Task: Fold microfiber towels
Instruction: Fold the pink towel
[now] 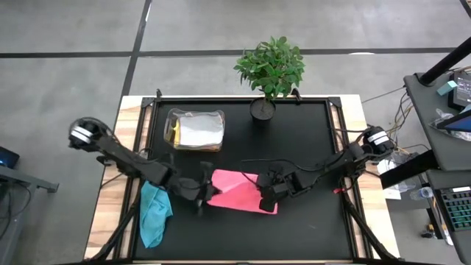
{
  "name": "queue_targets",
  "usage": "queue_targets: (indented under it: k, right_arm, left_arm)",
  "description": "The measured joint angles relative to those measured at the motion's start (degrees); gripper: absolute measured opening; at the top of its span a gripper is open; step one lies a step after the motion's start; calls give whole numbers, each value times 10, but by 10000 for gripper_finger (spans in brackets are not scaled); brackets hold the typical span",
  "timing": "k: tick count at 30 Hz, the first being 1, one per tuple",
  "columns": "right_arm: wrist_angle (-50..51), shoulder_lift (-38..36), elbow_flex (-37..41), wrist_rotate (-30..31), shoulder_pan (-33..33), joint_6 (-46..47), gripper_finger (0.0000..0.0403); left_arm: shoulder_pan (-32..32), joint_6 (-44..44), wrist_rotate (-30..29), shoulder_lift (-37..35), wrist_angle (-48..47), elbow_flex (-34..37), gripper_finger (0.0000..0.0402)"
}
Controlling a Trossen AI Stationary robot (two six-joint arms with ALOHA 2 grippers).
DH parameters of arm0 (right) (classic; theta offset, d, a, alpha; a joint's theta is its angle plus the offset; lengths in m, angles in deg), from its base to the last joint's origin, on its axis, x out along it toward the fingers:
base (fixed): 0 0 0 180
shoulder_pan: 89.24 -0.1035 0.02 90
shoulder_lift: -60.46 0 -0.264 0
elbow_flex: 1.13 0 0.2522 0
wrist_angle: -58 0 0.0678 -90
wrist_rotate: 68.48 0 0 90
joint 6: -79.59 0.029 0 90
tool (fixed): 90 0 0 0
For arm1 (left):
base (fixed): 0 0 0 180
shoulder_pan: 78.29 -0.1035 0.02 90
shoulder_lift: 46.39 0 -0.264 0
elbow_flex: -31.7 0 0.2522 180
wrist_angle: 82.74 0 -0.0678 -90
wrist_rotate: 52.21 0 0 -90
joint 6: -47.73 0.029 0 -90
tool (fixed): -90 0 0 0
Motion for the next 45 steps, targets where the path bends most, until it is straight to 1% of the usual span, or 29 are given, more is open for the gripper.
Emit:
queue_targets:
  k: [2,4,6,10,14,17,20,24,26,28,31,33,36,41,45]
  right_arm:
    - [-11,-12,0,0,0,0,137]
    - [-31,-21,0,0,0,-6,137]
    - [-54,-26,0,-7,0,-13,137]
    - [-94,-31,0,-44,0,-41,137]
    - [-108,-35,0,-41,0,-80,137]
    - [-108,-33,0,-41,8,-89,137]
    - [-108,-21,0,-41,12,-111,137]
    - [-77,-13,0,-64,9,-191,137]
    - [-22,-17,-10,-80,7,-218,137]
    - [48,-20,-31,-90,6,-219,137]
    - [129,-22,-65,-117,2,-196,137]
    - [154,-19,-71,-120,-7,-177,137]
    - [143,-17,-56,-121,-19,-163,137]
    - [73,-17,-9,-101,-28,-135,137]
    - [14,-17,29,-95,-28,-132,137]
  left_arm:
    - [13,-1,53,-32,2,2,1]
    - [27,-11,79,-48,7,5,0]
    - [41,-27,82,-54,13,7,0]
    - [60,-50,82,-44,27,7,0]
    - [73,-77,83,-17,29,7,0]
    - [84,-103,90,3,30,7,0]
    - [92,-109,93,15,31,7,0]
    - [92,-120,95,17,33,7,0]
    - [92,-120,95,16,32,7,0]
    - [92,-120,95,14,33,7,0]
    - [91,-120,95,12,33,7,0]
    - [91,-120,95,12,33,7,0]
    - [91,-120,95,12,37,7,0]
    - [91,-120,94,12,40,8,0]
    - [91,-120,94,12,40,9,0]
